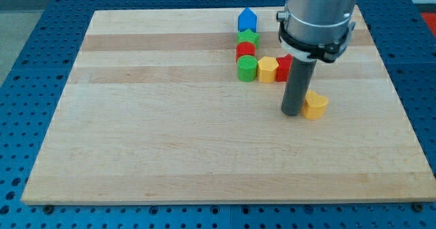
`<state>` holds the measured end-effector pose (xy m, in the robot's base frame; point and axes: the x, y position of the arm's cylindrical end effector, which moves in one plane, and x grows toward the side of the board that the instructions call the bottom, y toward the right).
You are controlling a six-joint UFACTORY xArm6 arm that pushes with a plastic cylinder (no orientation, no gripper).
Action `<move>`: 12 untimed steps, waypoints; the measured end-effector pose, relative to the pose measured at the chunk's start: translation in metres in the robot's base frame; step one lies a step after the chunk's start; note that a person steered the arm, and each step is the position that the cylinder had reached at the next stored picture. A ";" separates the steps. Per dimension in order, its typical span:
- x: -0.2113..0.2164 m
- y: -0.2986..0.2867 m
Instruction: Move the yellow heart right to the red star
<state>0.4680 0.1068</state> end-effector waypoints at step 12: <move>-0.001 0.040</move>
<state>0.4670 0.1465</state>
